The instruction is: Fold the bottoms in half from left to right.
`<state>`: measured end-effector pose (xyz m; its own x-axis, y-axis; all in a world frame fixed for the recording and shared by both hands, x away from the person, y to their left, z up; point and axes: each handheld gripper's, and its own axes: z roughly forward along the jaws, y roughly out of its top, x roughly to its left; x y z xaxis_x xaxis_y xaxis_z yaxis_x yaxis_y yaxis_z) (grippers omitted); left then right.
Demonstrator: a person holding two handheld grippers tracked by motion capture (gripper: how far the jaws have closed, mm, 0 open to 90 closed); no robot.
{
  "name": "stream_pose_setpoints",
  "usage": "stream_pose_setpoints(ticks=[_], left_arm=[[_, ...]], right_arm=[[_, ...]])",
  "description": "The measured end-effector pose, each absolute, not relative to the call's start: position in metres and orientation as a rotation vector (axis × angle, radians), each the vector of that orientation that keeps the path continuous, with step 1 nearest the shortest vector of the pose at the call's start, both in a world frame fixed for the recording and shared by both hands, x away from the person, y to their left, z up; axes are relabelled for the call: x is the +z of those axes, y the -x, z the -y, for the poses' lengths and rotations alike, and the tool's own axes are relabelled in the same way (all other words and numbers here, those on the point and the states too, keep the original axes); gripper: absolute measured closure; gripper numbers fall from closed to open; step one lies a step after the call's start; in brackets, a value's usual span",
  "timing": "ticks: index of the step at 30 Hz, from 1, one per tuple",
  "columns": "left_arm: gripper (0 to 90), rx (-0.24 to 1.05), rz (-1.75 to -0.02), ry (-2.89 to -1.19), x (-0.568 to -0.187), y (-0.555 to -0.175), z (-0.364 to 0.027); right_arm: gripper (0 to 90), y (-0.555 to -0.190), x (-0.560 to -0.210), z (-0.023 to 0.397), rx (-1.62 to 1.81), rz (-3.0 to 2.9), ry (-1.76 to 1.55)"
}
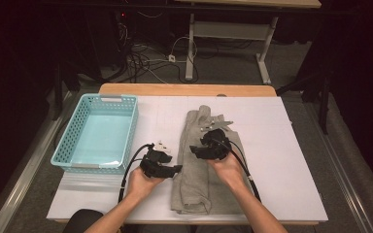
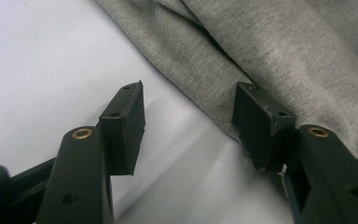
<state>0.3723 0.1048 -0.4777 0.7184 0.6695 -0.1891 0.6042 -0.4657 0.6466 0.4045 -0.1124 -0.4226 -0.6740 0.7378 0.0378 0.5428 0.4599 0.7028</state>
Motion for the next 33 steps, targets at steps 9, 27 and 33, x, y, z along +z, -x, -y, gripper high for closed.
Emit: stream_pose_setpoints(ticks=[9, 27, 33], left_arm=[[42.8, 0.131, -0.956, -2.210, -0.478, -0.371, -0.104], [42.4, 0.140, -0.952, -2.202, -0.479, -0.370, -0.104], [42.4, 0.140, -0.952, -2.202, -0.479, -0.370, -0.104]], right_arm=[[62.8, -0.419, -0.436, 0.087, 0.907, -2.476, -1.098], [88.3, -0.411, -0.427, 0.129, 0.992, -2.450, -1.065], [88.3, -0.408, -0.422, 0.160, 1.008, -2.398, -1.108]])
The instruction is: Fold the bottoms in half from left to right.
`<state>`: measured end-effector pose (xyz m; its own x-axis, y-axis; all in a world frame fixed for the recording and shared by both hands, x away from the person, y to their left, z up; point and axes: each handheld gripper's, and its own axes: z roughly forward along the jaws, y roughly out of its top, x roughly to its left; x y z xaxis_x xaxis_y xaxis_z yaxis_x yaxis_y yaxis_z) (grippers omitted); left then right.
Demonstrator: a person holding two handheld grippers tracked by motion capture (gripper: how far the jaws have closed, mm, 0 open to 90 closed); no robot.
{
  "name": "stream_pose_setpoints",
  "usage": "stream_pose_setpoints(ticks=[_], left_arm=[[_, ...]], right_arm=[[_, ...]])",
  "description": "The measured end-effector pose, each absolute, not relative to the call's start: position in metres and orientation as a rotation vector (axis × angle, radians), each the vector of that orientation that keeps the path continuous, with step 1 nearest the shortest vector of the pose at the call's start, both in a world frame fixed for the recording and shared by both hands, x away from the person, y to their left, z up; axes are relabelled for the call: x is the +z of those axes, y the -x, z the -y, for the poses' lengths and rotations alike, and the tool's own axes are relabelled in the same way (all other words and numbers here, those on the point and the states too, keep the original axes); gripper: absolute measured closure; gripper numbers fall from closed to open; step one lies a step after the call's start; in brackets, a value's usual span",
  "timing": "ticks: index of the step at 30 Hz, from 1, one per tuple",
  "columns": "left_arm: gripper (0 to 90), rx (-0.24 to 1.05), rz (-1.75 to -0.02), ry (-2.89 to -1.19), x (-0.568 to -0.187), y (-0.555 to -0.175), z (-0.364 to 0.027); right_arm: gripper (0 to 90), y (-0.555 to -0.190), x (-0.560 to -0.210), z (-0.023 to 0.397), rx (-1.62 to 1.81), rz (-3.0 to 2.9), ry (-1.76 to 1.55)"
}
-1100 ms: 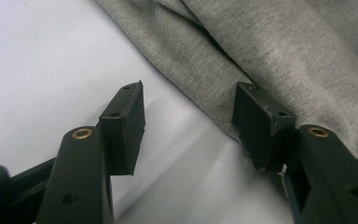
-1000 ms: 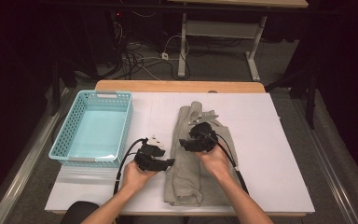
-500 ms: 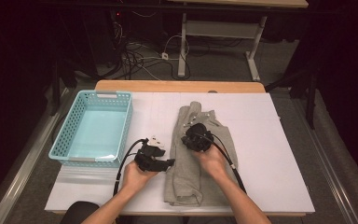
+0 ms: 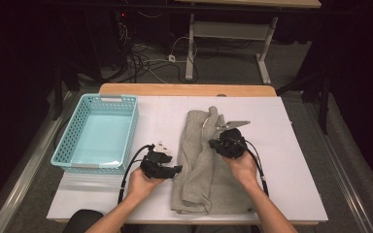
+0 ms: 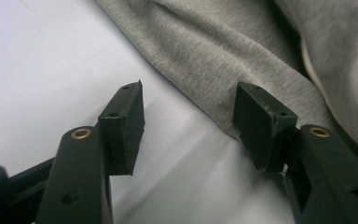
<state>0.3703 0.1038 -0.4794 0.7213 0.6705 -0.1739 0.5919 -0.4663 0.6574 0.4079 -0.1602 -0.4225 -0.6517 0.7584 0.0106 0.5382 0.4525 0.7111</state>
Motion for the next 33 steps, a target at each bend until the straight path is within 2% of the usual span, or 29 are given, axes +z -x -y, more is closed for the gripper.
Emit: stream_pose_setpoints(ticks=[10, 17, 23, 29, 33], left_arm=[[42.4, 0.142, -0.953, -2.200, -0.480, -0.370, -0.104], [42.1, 0.153, -0.940, -2.204, -0.479, -0.369, -0.103], [42.1, 0.141, -0.927, -2.193, -0.476, -0.367, -0.103], [41.8, 0.131, -0.915, -2.200, -0.476, -0.365, -0.099], [41.1, 0.122, -0.913, -2.208, -0.476, -0.364, -0.099]], right_arm=[[88.3, -0.409, -0.435, 0.204, 0.977, -2.346, -1.221], [87.2, -0.414, -0.453, 0.212, 0.925, -2.355, -1.273], [74.9, -0.409, -0.442, 0.212, 0.942, -2.310, -1.268], [71.2, -0.399, -0.422, 0.202, 0.985, -2.289, -1.199], [66.5, -0.401, -0.423, 0.183, 0.935, -2.330, -1.152]])
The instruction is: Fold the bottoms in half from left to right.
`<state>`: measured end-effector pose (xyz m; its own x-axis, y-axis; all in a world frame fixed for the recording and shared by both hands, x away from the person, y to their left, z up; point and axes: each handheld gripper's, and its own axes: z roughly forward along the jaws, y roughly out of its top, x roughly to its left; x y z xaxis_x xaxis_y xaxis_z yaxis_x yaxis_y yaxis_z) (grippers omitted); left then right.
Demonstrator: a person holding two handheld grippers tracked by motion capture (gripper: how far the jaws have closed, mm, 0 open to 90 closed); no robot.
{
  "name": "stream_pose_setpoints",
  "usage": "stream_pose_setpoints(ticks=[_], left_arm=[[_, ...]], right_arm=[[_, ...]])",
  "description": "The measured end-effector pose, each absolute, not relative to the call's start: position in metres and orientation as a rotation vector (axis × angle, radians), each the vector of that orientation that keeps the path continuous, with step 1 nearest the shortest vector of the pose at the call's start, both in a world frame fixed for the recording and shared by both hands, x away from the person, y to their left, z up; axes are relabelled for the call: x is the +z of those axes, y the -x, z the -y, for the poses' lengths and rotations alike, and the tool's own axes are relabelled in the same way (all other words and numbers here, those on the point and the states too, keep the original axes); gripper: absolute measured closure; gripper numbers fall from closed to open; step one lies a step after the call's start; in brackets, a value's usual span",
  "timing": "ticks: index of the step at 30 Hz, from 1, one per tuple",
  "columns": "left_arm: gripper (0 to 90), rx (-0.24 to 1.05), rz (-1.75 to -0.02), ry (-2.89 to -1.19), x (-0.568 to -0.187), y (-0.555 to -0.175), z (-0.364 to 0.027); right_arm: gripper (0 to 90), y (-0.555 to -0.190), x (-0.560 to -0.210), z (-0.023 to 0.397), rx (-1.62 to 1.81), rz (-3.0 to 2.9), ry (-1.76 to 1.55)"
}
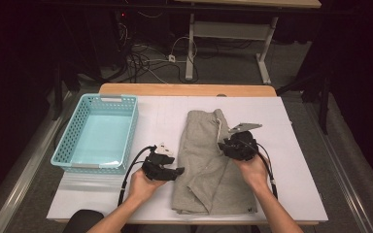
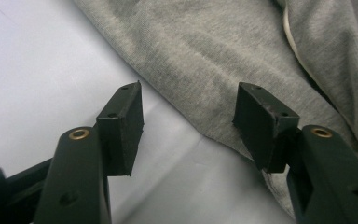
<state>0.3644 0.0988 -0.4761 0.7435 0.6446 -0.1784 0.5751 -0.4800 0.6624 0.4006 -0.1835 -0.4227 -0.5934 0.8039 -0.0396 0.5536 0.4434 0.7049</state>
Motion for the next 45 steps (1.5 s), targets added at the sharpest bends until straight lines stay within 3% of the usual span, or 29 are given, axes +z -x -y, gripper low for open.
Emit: stream_pose_setpoints(ticks=[5, 9, 14, 25, 33, 40, 45], left_arm=[[39.8, 0.107, -0.916, -2.219, -0.478, -0.365, -0.098], [39.8, 0.110, -0.912, -2.225, -0.478, -0.365, -0.098], [39.7, 0.111, -0.912, -2.224, -0.478, -0.365, -0.098], [39.7, 0.123, -0.913, -2.222, -0.479, -0.364, -0.097], [39.4, 0.130, -0.912, -2.223, -0.479, -0.363, -0.097], [39.4, 0.132, -0.910, -2.226, -0.479, -0.363, -0.097], [39.4, 0.127, -0.913, -2.223, -0.479, -0.363, -0.097]], right_arm=[[63.0, -0.411, -0.440, 0.171, 0.787, -2.386, -1.147], [83.2, -0.414, -0.445, 0.174, 0.752, -2.397, -1.156], [87.4, -0.408, -0.438, 0.179, 0.753, -2.388, -1.119], [87.6, -0.402, -0.426, 0.222, 0.859, -2.289, -1.208], [86.8, -0.410, -0.444, 0.234, 0.814, -2.288, -1.276], [74.5, -0.404, -0.439, 0.234, 0.845, -2.263, -1.286], [72.3, -0.384, -0.424, 0.229, 0.877, -2.251, -1.212]])
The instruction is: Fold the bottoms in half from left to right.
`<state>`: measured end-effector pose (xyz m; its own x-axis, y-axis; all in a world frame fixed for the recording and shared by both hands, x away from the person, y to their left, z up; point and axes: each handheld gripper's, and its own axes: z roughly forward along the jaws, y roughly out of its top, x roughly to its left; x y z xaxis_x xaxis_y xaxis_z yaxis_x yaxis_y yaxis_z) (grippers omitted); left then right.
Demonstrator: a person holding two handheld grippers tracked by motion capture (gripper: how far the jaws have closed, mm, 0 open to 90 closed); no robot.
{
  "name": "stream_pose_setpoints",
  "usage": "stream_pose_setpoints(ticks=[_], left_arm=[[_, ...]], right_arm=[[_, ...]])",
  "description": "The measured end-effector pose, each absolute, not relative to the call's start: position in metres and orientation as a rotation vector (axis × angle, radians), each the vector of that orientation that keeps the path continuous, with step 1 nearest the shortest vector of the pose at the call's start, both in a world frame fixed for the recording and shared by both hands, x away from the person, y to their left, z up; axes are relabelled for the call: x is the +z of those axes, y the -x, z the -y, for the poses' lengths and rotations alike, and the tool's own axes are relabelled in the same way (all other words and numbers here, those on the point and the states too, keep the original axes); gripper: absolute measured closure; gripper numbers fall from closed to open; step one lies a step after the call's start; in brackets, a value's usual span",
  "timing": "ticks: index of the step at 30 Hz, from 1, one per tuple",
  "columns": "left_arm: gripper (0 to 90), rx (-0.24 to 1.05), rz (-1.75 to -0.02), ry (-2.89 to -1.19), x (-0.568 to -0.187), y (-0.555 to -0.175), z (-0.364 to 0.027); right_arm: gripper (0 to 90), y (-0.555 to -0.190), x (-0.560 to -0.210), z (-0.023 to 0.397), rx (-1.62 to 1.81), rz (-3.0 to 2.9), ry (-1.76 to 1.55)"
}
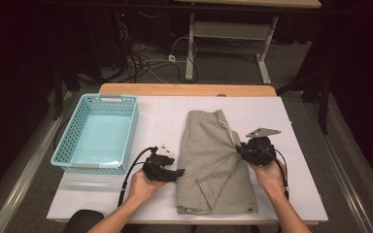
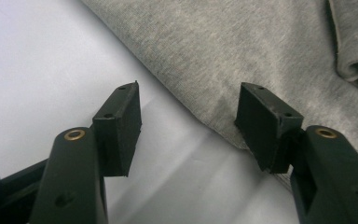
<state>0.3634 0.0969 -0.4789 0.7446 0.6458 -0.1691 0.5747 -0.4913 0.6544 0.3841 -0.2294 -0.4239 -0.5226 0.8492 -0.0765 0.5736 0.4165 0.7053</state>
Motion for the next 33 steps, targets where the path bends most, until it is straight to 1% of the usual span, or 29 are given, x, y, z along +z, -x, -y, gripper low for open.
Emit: stream_pose_setpoints(ticks=[4, 9, 17, 22, 23, 24, 27, 28, 29, 33], left_arm=[[39.4, 0.124, -0.914, -2.224, -0.478, -0.363, -0.097], [39.4, 0.119, -0.915, -2.226, -0.478, -0.362, -0.096], [39.4, 0.116, -0.911, -2.230, -0.478, -0.361, -0.096], [39.4, 0.114, -0.908, -2.233, -0.478, -0.361, -0.096], [39.4, 0.113, -0.908, -2.232, -0.478, -0.361, -0.096], [39.4, 0.112, -0.909, -2.232, -0.478, -0.361, -0.096], [39.5, 0.111, -0.911, -2.230, -0.478, -0.361, -0.095], [39.4, 0.112, -0.912, -2.230, -0.478, -0.361, -0.095], [39.4, 0.112, -0.910, -2.234, -0.478, -0.361, -0.095], [39.5, 0.107, -0.907, -2.235, -0.478, -0.360, -0.095]], right_arm=[[71.0, -0.367, -0.418, 0.221, 0.925, -2.302, -1.167], [66.7, -0.353, -0.425, 0.208, 0.934, -2.381, -1.133], [60.1, -0.345, -0.438, 0.190, 0.924, -2.456, -1.103], [58.9, -0.343, -0.451, 0.183, 0.866, -2.506, -1.102], [59.5, -0.343, -0.454, 0.183, 0.849, -2.513, -1.096], [62.2, -0.342, -0.457, 0.182, 0.833, -2.519, -1.089], [79.6, -0.339, -0.461, 0.181, 0.826, -2.541, -1.048], [84.6, -0.339, -0.461, 0.181, 0.816, -2.553, -1.039], [87.4, -0.338, -0.460, 0.181, 0.811, -2.555, -1.031], [89.8, -0.336, -0.459, 0.182, 0.825, -2.543, -1.013]])
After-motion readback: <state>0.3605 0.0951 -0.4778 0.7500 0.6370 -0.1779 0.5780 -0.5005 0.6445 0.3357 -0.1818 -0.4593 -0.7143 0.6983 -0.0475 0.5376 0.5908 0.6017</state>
